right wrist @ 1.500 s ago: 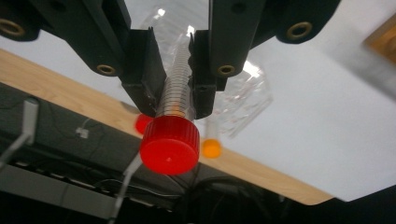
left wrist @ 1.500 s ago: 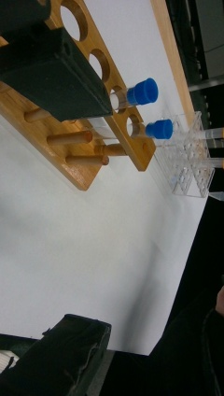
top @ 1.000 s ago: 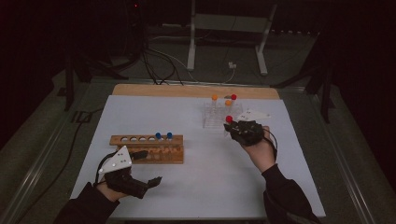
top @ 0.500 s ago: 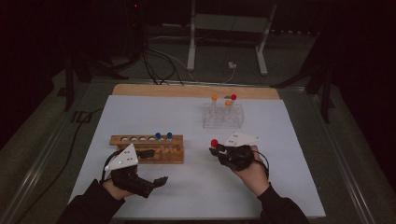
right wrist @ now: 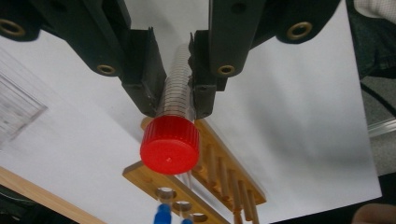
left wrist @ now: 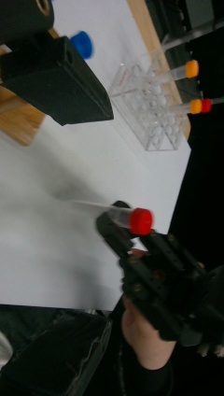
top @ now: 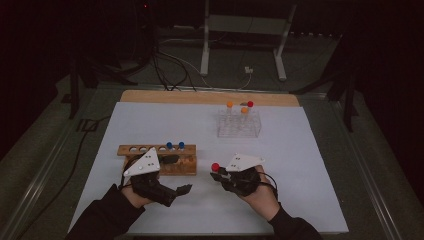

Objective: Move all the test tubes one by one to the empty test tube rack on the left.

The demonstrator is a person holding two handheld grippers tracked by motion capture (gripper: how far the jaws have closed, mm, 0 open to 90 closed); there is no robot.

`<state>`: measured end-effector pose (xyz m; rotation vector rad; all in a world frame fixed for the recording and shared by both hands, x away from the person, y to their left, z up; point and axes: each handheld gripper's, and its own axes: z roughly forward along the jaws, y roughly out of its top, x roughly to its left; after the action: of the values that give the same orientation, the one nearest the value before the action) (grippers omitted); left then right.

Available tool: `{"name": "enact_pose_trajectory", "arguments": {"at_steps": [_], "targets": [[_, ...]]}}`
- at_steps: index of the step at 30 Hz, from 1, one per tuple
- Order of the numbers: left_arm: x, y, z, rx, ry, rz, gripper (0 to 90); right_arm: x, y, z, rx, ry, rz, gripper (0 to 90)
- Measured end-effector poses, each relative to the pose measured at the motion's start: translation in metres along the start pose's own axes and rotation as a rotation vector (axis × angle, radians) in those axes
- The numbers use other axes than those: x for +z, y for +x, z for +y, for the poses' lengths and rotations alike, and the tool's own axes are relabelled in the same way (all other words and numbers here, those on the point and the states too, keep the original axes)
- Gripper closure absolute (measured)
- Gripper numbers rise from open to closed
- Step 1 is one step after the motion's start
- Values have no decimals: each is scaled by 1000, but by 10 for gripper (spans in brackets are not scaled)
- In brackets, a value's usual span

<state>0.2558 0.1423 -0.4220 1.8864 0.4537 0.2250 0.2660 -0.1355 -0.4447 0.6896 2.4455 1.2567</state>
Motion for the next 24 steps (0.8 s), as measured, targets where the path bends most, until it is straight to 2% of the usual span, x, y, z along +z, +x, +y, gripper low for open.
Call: {"name": "enact_pose_trajectory", "arguments": {"at_steps": [6, 10, 12, 14, 16, 24], "targets": [[13, -3, 10, 4, -19, -6, 79, 1, 3, 0, -3, -3, 12, 743], [22, -6, 14, 7, -14, 5, 159, 0, 3, 0, -3, -2, 10, 743], [27, -6, 16, 4, -6, 3, 166, -2, 4, 0, -2, -5, 12, 743], [32, -7, 17, 12, 2, 16, 213, -2, 4, 1, -6, -8, 12, 743], [37, -6, 18, 14, 4, 4, 237, -3, 4, 1, -6, -11, 11, 743], [55, -5, 17, 16, 1, -2, 394, -4, 4, 1, 0, -17, 11, 742]]}}
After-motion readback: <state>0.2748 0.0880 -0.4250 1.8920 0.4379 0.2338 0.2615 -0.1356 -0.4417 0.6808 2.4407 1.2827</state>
